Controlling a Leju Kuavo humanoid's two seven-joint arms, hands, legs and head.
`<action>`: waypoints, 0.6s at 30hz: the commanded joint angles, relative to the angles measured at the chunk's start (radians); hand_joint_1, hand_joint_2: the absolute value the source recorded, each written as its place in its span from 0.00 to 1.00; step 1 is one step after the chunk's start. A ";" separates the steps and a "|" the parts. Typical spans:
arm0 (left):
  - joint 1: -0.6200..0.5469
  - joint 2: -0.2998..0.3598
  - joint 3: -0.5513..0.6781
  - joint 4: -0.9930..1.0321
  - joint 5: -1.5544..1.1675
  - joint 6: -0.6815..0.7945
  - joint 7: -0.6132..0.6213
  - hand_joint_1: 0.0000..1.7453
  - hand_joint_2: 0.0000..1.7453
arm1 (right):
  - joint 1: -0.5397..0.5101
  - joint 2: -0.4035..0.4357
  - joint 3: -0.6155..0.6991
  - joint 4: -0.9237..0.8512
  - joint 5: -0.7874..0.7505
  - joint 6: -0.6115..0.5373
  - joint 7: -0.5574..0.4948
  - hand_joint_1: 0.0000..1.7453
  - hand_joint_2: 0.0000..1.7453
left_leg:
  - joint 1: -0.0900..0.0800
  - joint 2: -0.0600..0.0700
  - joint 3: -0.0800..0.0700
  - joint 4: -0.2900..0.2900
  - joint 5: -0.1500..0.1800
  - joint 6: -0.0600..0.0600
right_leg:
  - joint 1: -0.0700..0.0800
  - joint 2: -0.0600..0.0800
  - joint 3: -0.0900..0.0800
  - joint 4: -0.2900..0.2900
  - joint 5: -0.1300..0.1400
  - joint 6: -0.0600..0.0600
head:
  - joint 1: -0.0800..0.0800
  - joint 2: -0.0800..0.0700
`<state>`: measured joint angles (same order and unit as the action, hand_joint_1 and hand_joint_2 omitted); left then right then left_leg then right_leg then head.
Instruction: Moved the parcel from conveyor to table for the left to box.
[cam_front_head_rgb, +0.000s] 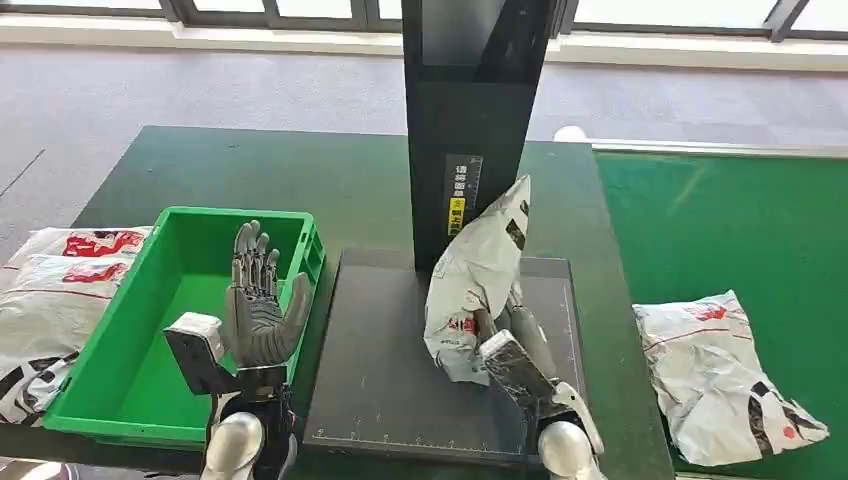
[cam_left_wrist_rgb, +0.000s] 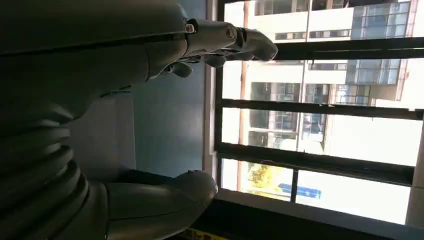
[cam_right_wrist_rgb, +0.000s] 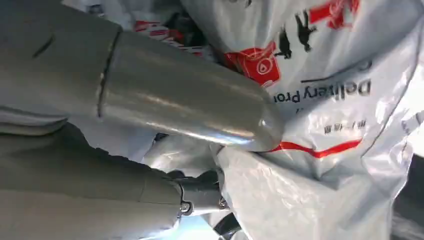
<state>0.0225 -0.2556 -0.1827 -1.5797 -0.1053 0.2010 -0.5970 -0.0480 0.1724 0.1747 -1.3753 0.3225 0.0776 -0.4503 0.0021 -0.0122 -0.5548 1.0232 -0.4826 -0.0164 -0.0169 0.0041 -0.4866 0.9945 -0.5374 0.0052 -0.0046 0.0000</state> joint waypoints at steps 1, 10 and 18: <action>-0.028 0.021 0.002 0.044 0.000 -0.003 0.003 0.00 1.00 | -0.014 -0.028 0.027 -0.054 0.109 -0.103 0.048 0.00 0.00 | 0.000 0.001 -0.001 -0.001 0.001 0.000 | 0.000 0.000 -0.001 -0.001 0.001 -0.001 | 0.000 0.000; -0.032 0.021 -0.008 0.056 -0.004 -0.010 0.006 0.00 1.00 | 0.036 -0.015 0.008 -0.122 0.042 -0.176 -0.054 0.00 0.00 | 0.000 0.001 -0.001 -0.003 0.002 0.000 | 0.000 -0.001 -0.001 -0.003 0.002 -0.001 | 0.000 0.000; -0.026 0.019 -0.003 0.042 -0.007 -0.012 0.010 0.00 1.00 | 0.012 -0.002 -0.003 -0.080 0.162 -0.267 0.018 0.00 0.00 | 0.000 0.002 -0.001 -0.003 0.003 0.000 | 0.000 0.000 -0.002 -0.003 0.003 -0.001 | 0.000 0.000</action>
<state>0.0206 -0.2556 -0.1827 -1.5705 -0.1072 0.1965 -0.5936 -0.0124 0.1709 0.1789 -1.4847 0.4713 -0.1597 -0.4480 0.0021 -0.0117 -0.5549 1.0232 -0.4826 -0.0165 -0.0169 0.0042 -0.4866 0.9944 -0.5374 0.0052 -0.0046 0.0000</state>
